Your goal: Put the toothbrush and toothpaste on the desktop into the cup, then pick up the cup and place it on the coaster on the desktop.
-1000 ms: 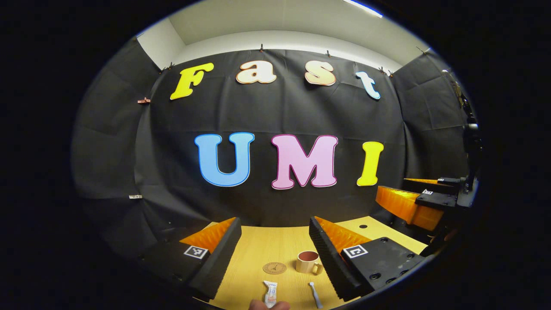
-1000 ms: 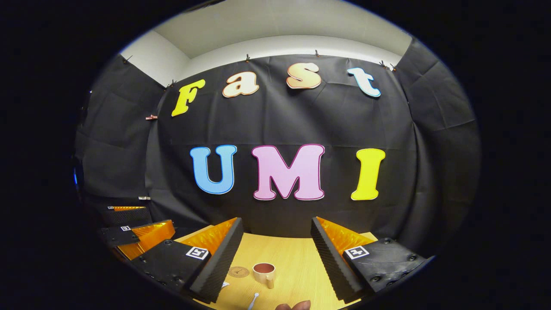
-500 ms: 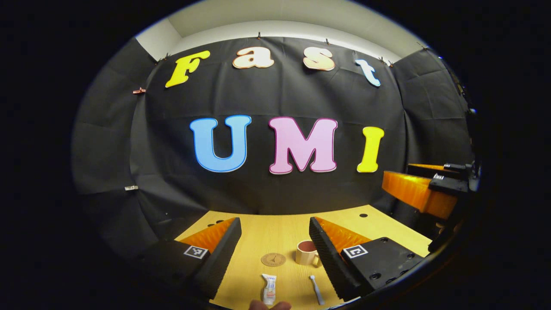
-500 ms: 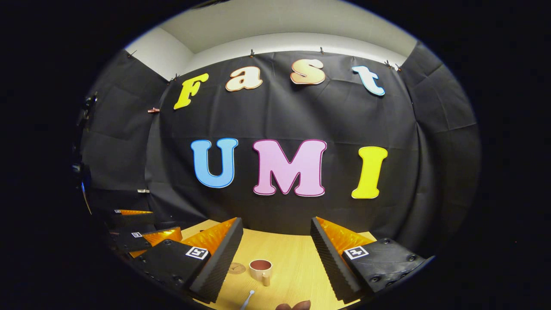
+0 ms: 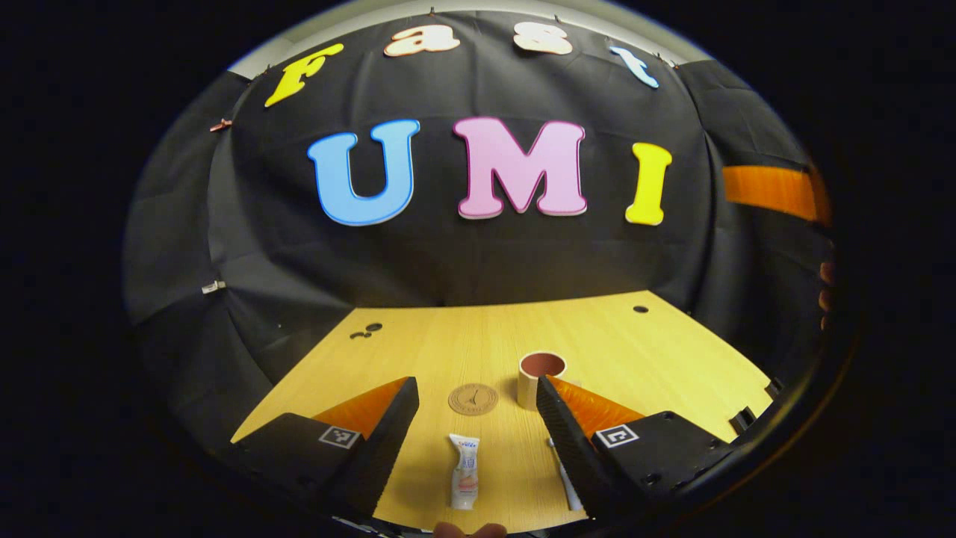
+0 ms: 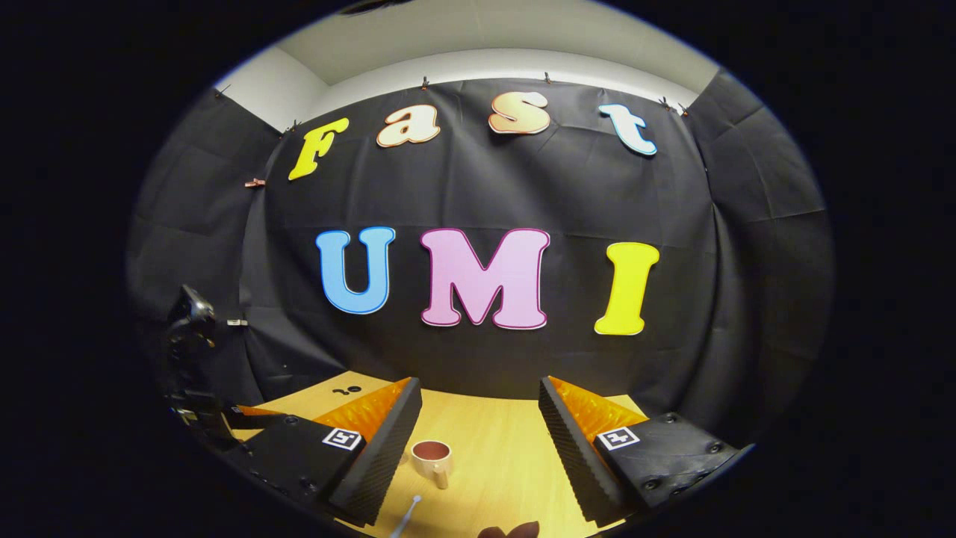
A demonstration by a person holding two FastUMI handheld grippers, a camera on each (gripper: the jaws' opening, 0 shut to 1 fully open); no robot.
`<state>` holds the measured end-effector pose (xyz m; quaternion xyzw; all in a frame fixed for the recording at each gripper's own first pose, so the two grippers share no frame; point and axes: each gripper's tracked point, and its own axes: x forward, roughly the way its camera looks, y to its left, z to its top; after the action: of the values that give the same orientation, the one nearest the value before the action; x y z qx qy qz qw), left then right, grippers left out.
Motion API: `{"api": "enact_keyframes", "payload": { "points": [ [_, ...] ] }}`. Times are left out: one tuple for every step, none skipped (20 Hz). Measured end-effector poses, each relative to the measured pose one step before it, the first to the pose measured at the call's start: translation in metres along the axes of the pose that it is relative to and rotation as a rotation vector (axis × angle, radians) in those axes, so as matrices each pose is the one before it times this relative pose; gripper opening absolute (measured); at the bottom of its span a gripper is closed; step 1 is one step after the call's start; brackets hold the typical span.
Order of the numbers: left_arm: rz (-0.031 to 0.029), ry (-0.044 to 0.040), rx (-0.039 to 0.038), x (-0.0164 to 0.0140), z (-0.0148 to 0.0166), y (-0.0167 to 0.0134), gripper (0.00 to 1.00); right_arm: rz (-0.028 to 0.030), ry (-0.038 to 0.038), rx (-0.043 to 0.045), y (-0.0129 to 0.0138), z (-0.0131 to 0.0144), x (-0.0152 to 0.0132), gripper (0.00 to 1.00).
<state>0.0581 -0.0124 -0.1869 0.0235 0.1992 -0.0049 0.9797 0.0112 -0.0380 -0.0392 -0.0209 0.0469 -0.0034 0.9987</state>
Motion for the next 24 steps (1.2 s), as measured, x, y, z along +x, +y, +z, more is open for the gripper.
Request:
{"api": "enact_keyframes", "payload": {
  "points": [
    [0.00050,0.02832,-0.00182,0.00826,-0.01109,-0.00041,0.98,-0.00728,0.00728,-0.00323,-0.00521,-0.00279,0.00054,0.97],
    [0.00077,0.02500,-0.00461,0.00756,-0.00849,-0.00053,0.98,-0.00550,0.00599,0.00076,-0.00449,-0.00270,-0.00001,0.98],
    [-0.00111,0.02187,-0.00299,0.00666,-0.01076,-0.00076,0.98,-0.00720,0.00479,-0.00002,-0.00511,-0.00228,0.00097,0.97],
    [0.00199,0.02122,0.00311,0.00759,-0.00692,-0.00031,0.98,-0.00694,0.00636,-0.00266,-0.00484,-0.00245,0.00057,0.97],
    [0.00490,0.02421,0.00849,0.00872,-0.01082,0.00160,0.97,-0.00756,0.00708,-0.00310,-0.00526,-0.00321,0.00055,0.97],
    [0.00175,0.02584,0.00801,0.00759,-0.00792,0.00070,0.97,-0.00529,0.00654,0.00024,-0.00371,-0.00321,0.00079,0.97],
    [0.00400,0.02965,0.00798,0.00834,-0.00990,0.00067,0.97,-0.00350,0.00352,0.00370,-0.00379,-0.00204,0.00101,0.98],
    [0.00730,0.02698,0.00520,0.00741,-0.00903,0.00209,0.97,-0.00325,0.00620,0.00265,-0.00243,-0.00292,0.00123,0.97],
    [0.00960,0.03134,0.00195,0.00820,-0.01231,0.00301,0.96,-0.00102,0.00632,0.00196,-0.00162,-0.00224,0.00067,0.97],
    [0.00353,0.03277,-0.00047,0.00677,-0.01052,0.00179,0.96,-0.00015,0.00622,0.00129,-0.00251,-0.00285,0.00259,0.97],
    [-0.00136,0.03418,-0.00316,0.00729,-0.01135,0.00105,0.95,-0.00095,0.00219,0.00077,-0.00308,0.00004,0.00189,0.97],
    [-0.00439,0.02887,-0.00278,0.00630,-0.00791,-0.00026,0.92,-0.00311,-0.00142,0.00011,-0.00326,0.00020,0.00280,0.97],
    [-0.00263,0.02701,-0.00019,0.00610,-0.00757,-0.00145,0.91,-0.00321,-0.00187,0.00140,-0.00314,0.00125,0.00308,0.97],
    [0.00052,0.02787,0.00113,0.00704,-0.00743,-0.00026,0.89,-0.00288,-0.00070,0.00341,-0.00246,-0.00036,0.00318,0.97],
    [0.00155,0.02529,0.00132,0.00472,-0.00892,0.00091,0.89,-0.00194,0.00186,0.00373,-0.00193,-0.00042,0.00205,0.97],
    [0.00374,0.02099,0.00429,0.00582,-0.00566,0.00041,0.88,-0.00203,0.00400,0.00356,-0.00157,-0.00138,0.00201,0.97],
    [0.01204,0.01895,0.00692,0.00646,-0.00511,0.00253,0.88,-0.00248,0.00661,0.00013,-0.00190,-0.00220,0.00136,0.97],
    [0.01302,0.01878,0.00895,0.00400,-0.00321,0.00269,0.88,-0.00496,0.00546,-0.00127,-0.00357,-0.00217,0.00084,0.97],
    [0.00225,0.01529,0.00769,0.00312,-0.00402,0.00071,0.88,-0.00463,0.00216,-0.00002,-0.00229,-0.00080,0.00026,0.97],
    [-0.00170,0.01222,0.01075,0.00333,-0.00212,-0.00007,0.87,-0.00547,0.00103,0.00153,-0.00339,-0.00038,-0.00041,0.97],
    [-0.00026,0.01413,0.01554,0.00295,-0.00408,0.00051,0.87,-0.00528,0.00166,0.00082,-0.00174,-0.00038,-0.00055,0.97],
    [-0.00459,0.01532,0.01751,0.00267,-0.00254,-0.00086,0.86,-0.00646,0.00168,-0.00069,-0.00228,-0.00091,0.00011,0.97],
    [-0.00530,0.01450,0.01620,0.00314,-0.00429,-0.00121,0.84,-0.00582,0.00157,-0.00025,-0.00261,-0.00090,0.00038,0.97],
    [-0.00845,0.01265,0.01499,0.00198,-0.00224,-0.00170,0.81,-0.00510,0.00371,0.00164,-0.00178,-0.00136,0.00050,0.97]
  ]
}}
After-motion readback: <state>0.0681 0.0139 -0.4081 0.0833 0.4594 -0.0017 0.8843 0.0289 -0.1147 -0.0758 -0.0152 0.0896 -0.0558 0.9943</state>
